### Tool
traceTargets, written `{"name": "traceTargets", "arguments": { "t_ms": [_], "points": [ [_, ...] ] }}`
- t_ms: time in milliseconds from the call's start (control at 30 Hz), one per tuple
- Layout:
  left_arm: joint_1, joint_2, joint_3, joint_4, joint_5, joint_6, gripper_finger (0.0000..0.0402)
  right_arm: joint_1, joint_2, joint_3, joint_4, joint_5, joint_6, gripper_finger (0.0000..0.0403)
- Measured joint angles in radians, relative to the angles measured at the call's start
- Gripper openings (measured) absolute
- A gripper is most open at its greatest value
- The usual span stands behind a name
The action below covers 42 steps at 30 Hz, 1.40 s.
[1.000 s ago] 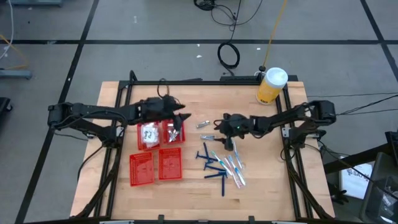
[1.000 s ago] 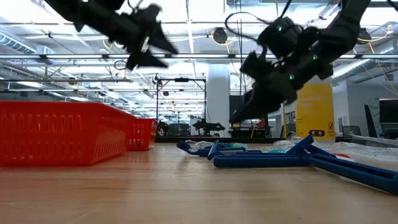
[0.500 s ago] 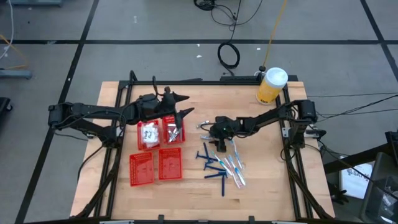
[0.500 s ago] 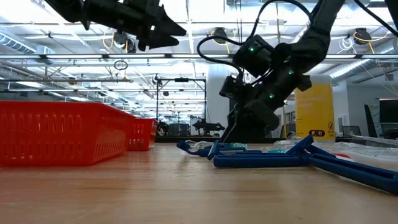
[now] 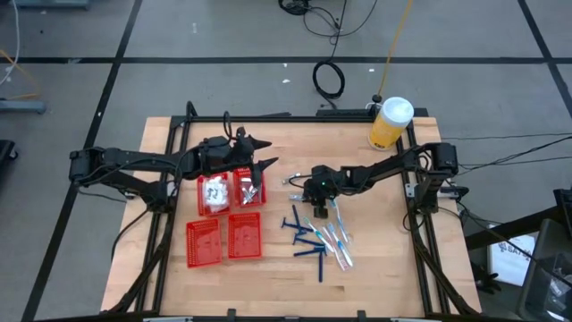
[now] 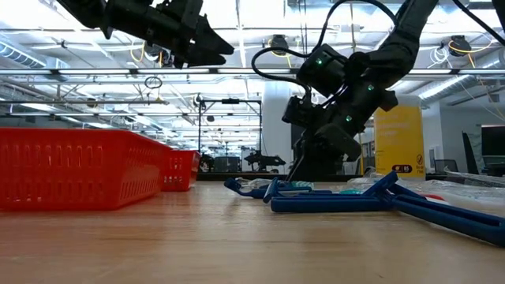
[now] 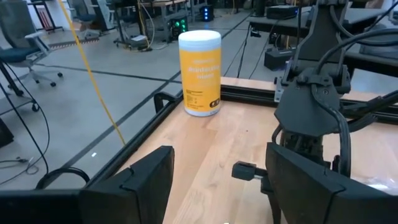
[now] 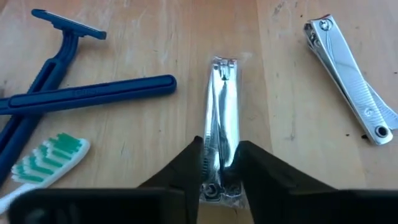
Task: Pick & Place Travel size toiletries
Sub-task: Put the silver nail cutter into the top right red basket
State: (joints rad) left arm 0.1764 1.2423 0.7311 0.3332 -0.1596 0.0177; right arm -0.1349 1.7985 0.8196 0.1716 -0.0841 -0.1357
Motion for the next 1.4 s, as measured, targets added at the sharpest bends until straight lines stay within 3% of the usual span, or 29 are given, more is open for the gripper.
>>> {"name": "traceTargets", "arguments": {
  "t_ms": [67,367,600,833,1033,1400],
  "points": [
    [0.000,0.000,0.000,0.000,0.000,-0.002,0.0243,-0.002,-0.001,0.000,0.000,0.001,-0.010,0.0069],
    [0.000,0.000,0.000,0.000,0.000,-0.004,0.0241,-0.003,-0.055,-0.005,-0.004,0.011,-0.038,0.0068],
    [0.000,0.000,0.000,0.002,0.000,-0.009,0.0241,-0.004,-0.247,-0.024,0.036,0.005,-0.041,0.0004],
    [0.000,0.000,0.000,0.001,0.001,-0.021,0.0241,-0.003,-0.402,-0.116,0.169,0.004,-0.041,0.0002],
    [0.000,0.000,-0.001,0.014,0.013,-0.023,0.0241,-0.003,-0.455,-0.207,0.352,0.002,-0.034,0.0001],
    [-0.013,0.001,-0.001,0.073,0.176,0.033,0.0241,-0.003,-0.463,-0.275,0.708,0.002,-0.034,0.0001]
  ]
}}
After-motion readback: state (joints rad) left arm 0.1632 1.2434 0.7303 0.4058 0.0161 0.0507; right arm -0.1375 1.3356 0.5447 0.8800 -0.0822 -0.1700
